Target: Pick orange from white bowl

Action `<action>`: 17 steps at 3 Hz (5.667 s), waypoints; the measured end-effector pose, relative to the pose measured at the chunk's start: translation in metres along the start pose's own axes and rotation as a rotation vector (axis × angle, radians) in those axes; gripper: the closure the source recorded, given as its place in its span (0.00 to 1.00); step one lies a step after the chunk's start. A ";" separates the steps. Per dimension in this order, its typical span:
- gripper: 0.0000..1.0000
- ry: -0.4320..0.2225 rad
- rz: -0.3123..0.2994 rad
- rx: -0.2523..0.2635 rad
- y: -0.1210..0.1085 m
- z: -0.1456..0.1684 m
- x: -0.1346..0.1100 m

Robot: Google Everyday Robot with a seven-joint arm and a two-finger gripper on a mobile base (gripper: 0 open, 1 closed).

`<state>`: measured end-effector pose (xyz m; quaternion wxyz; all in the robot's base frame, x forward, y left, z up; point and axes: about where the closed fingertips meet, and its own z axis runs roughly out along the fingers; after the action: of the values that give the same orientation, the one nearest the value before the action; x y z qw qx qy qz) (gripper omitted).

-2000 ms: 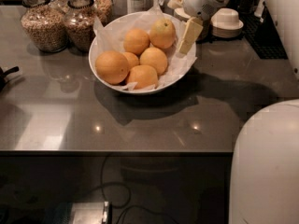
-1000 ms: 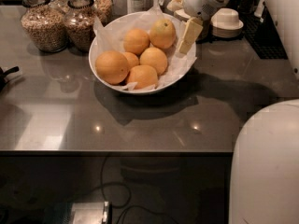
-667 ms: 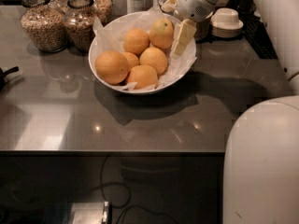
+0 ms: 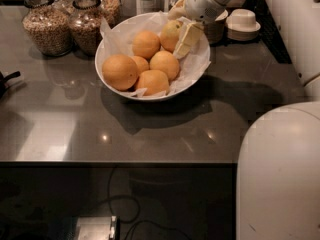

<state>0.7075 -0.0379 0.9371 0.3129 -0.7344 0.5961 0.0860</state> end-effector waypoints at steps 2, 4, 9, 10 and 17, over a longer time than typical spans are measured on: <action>0.29 -0.002 0.042 0.010 -0.002 0.006 0.010; 0.46 0.005 0.097 -0.012 -0.001 0.019 0.024; 1.00 -0.261 0.085 0.225 0.023 -0.103 0.016; 1.00 -0.335 -0.095 0.225 0.054 -0.143 -0.018; 1.00 -0.533 -0.357 0.045 0.243 -0.168 -0.144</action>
Offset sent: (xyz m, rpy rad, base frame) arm 0.0082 -0.0139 -0.0125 0.0194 0.0287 -0.0683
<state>0.4009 -0.0368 1.0554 0.4842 -0.7720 0.3566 0.2060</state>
